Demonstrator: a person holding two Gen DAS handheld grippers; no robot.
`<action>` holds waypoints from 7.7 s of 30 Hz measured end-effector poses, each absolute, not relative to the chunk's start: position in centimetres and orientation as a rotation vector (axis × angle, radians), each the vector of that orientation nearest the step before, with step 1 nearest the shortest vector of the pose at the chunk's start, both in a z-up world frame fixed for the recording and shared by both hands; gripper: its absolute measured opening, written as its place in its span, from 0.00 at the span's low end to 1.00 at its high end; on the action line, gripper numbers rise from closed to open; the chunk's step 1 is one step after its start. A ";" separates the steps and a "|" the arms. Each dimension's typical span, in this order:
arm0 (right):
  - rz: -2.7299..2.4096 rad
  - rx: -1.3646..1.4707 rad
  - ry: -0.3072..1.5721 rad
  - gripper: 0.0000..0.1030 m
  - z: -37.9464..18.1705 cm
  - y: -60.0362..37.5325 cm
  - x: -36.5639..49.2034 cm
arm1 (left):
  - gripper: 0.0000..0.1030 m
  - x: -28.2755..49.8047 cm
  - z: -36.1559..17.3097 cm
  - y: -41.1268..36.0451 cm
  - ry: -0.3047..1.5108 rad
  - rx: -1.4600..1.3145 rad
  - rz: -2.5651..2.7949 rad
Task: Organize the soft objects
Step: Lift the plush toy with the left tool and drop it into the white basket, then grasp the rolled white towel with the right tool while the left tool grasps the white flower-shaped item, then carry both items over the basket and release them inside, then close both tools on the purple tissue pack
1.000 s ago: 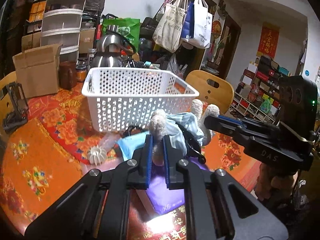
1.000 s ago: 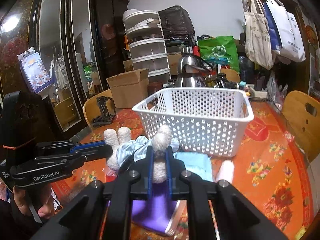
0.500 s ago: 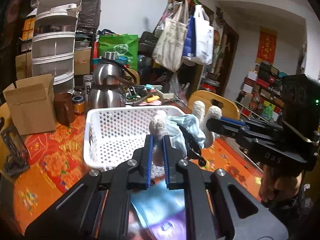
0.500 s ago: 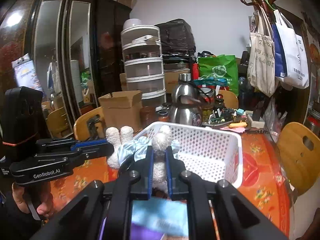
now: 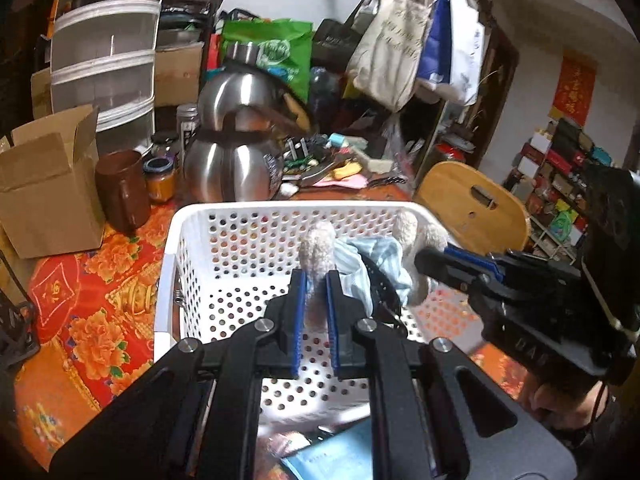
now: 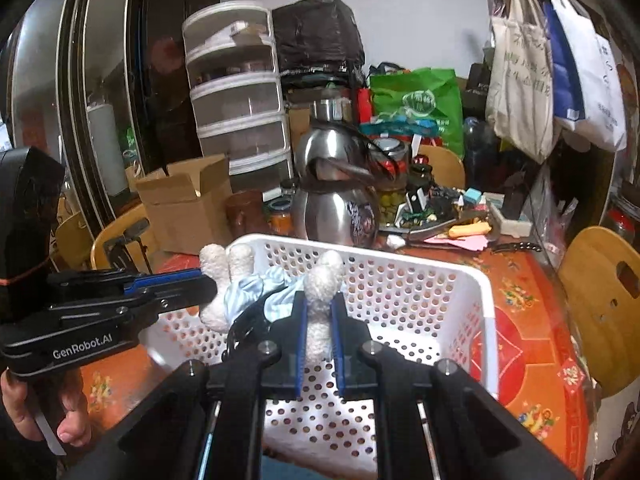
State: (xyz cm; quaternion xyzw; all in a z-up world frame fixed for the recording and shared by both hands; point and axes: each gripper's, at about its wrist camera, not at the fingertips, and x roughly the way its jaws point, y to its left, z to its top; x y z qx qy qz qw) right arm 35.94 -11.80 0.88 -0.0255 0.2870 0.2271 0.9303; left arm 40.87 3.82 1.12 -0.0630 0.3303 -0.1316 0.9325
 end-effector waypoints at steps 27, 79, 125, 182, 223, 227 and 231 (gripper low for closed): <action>0.381 -0.050 0.615 0.67 -0.1 -16.0 31.1 | 0.86 32.9 1.6 6.6 0.604 -0.096 -0.132; 0.279 -0.045 0.893 0.45 -13.0 -19.8 26.3 | 0.92 27.3 -13.8 10.2 0.908 -0.116 0.016; 0.348 0.012 0.734 0.29 -9.9 -20.4 23.1 | 0.40 25.2 -11.6 9.4 0.761 -0.100 -0.003; 0.321 -0.124 0.713 0.74 -1.5 -15.9 37.5 | 0.94 41.8 0.4 4.6 0.735 0.003 -0.065; 0.396 -0.032 0.574 0.75 -3.7 -20.2 14.3 | 0.97 11.5 -2.2 7.8 0.531 -0.078 -0.034; 0.443 -0.019 0.561 0.77 -4.3 -19.7 11.6 | 0.97 8.8 -4.5 7.2 0.550 -0.069 -0.066; 0.493 -0.042 0.566 0.77 -6.0 -18.4 9.9 | 0.97 7.5 -7.4 5.8 0.576 -0.046 -0.112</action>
